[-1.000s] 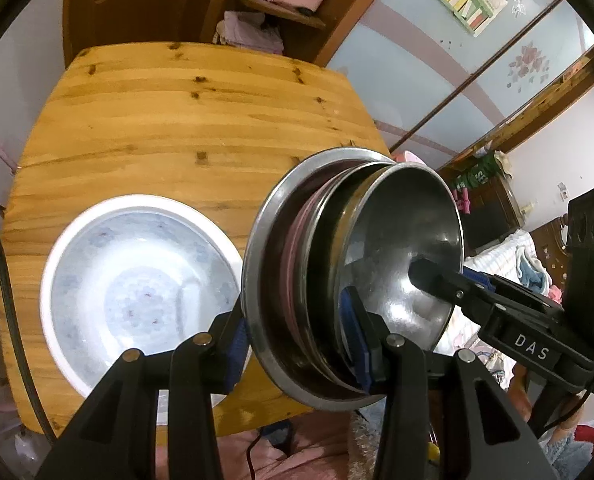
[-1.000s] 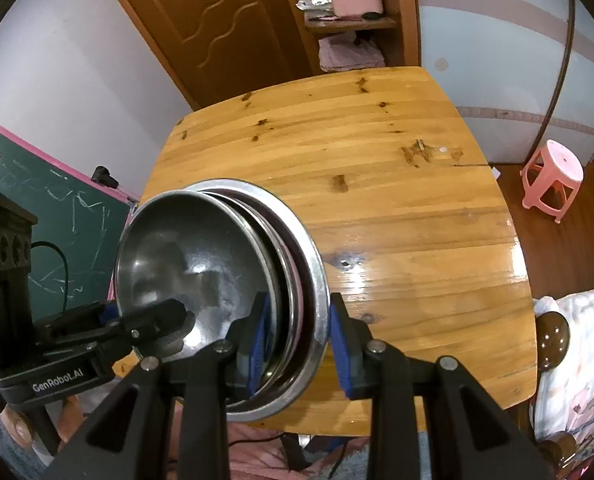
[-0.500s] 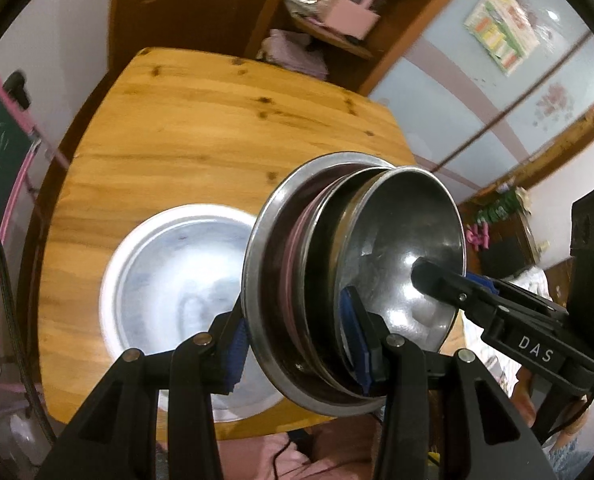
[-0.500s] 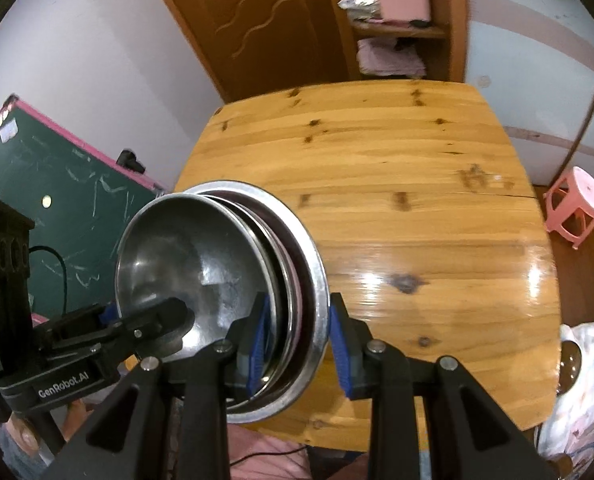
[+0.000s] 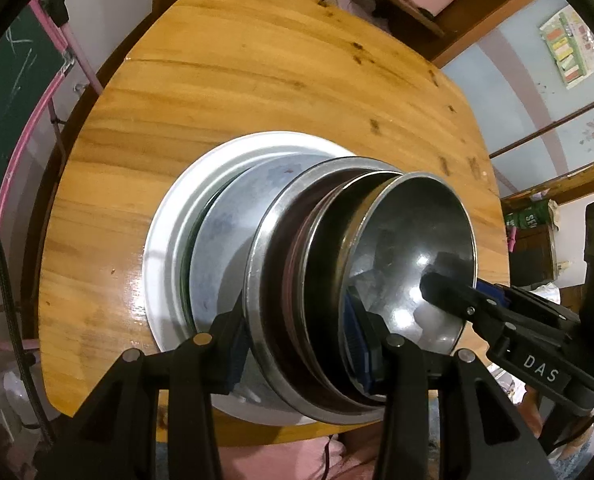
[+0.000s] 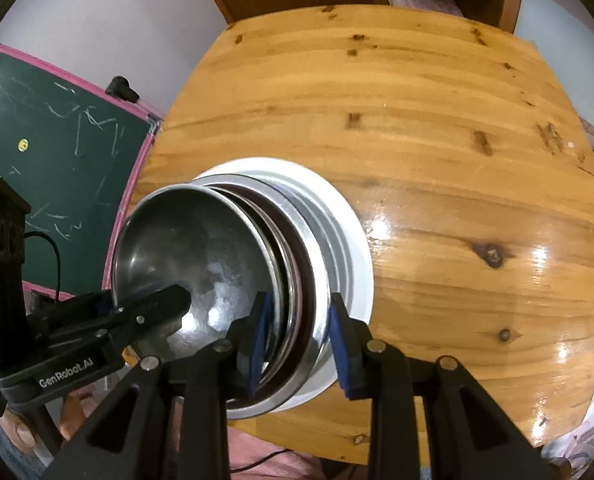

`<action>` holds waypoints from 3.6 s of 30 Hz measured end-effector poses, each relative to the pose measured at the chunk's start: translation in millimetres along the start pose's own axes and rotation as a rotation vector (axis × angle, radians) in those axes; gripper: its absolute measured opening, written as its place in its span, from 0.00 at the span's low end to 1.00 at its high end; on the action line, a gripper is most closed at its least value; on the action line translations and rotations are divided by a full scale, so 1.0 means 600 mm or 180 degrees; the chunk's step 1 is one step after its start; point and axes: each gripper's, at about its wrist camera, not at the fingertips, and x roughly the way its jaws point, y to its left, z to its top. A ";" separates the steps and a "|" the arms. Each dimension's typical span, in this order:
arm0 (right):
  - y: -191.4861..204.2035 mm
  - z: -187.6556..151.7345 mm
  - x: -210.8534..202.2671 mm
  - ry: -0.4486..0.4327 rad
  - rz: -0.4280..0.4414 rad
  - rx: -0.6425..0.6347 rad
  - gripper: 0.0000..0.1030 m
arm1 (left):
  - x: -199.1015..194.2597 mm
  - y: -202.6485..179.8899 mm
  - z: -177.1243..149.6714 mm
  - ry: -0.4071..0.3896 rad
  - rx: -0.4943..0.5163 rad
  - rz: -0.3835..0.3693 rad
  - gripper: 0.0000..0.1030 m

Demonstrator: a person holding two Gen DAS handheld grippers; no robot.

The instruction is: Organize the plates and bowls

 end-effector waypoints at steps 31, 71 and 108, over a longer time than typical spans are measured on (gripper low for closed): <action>0.021 0.002 0.005 -0.0108 -0.0032 -0.0165 0.30 | -0.046 -0.021 0.018 -0.0495 0.0312 0.0205 0.61; -0.027 -0.128 -0.237 -0.1252 -0.0288 -0.0171 0.31 | -0.226 -0.219 -0.092 -0.1394 0.0955 0.0172 0.86; -0.079 -0.165 -0.298 -0.1543 -0.0665 0.0210 0.43 | -0.209 -0.298 -0.111 -0.1583 0.0752 0.0987 0.99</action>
